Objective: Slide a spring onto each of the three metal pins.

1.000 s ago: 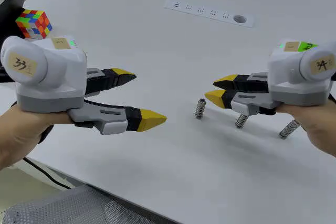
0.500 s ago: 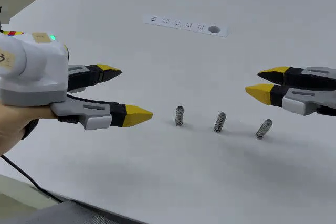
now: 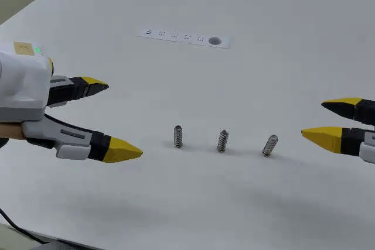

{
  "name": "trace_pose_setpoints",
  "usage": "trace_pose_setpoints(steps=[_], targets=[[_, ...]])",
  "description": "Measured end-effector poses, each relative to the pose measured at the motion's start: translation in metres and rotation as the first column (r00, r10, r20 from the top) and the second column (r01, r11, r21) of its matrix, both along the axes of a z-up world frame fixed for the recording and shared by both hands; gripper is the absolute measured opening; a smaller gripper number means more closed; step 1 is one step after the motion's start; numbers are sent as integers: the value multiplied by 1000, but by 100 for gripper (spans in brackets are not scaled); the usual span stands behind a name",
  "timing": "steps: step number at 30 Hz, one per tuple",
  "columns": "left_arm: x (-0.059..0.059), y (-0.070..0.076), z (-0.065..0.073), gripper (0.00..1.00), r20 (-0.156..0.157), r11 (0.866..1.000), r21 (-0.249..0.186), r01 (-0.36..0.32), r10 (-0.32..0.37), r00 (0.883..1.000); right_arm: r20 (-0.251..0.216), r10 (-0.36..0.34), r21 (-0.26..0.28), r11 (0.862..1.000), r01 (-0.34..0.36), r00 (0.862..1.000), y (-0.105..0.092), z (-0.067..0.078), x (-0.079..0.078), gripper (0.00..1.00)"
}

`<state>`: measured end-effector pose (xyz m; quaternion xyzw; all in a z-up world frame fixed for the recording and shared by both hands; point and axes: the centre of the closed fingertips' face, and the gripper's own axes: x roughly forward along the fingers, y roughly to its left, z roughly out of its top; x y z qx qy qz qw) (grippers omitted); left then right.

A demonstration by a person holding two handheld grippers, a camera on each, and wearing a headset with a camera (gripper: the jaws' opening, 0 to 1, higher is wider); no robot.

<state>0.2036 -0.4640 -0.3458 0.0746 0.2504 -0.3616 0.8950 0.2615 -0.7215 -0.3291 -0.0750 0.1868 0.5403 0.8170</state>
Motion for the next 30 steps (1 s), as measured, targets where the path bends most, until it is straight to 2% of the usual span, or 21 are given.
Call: trace_pose_setpoints(steps=[2, 3, 4, 5, 7, 9, 12, 18, 22, 30], targets=[[-1, -2, 3, 100, 4, 1000, -9, 7, -6, 1000, 24, 62, 1, 998, -62, 998, 0, 1, -8, 62], [-2, -4, 4, 100, 2, 1000, -12, 11, -11, 1000, 35, 91, 23, 995, -92, 995, 2, 5, -13, 67], [-5, -7, 5, 100, -9, 1000, -17, 24, -24, 1000, 7, 95, 71, 993, -95, 995, 4, 9, -17, 70], [-6, -7, 4, 100, -11, 1000, -13, 27, -27, 1000, 0, 101, 89, 991, -101, 995, 5, 11, -19, 73], [-8, -7, 4, 100, -10, 999, 12, 36, -36, 999, 20, 112, 55, 992, -113, 993, 3, 7, -20, 79], [-8, -6, 4, 100, -9, 999, 11, 34, -33, 999, 34, 133, 0, 991, -133, 991, 3, 0, -23, 83], [-7, -5, 5, 100, -8, 999, 16, 29, -29, 1000, 20, 156, -24, 988, -155, 988, 5, -5, -29, 90], [-5, -6, 10, 100, 6, 999, 14, 31, -31, 1000, 27, 155, -22, 988, -155, 988, 8, -3, -30, 94], [-8, -7, 7, 100, -8, 999, 25, 39, -38, 999, 44, 148, -20, 989, -147, 988, 8, 1, -28, 94], [-11, -5, 5, 100, -10, 999, 24, 28, -28, 1000, 53, 124, -24, 992, -123, 991, 1, 4, -27, 93]])
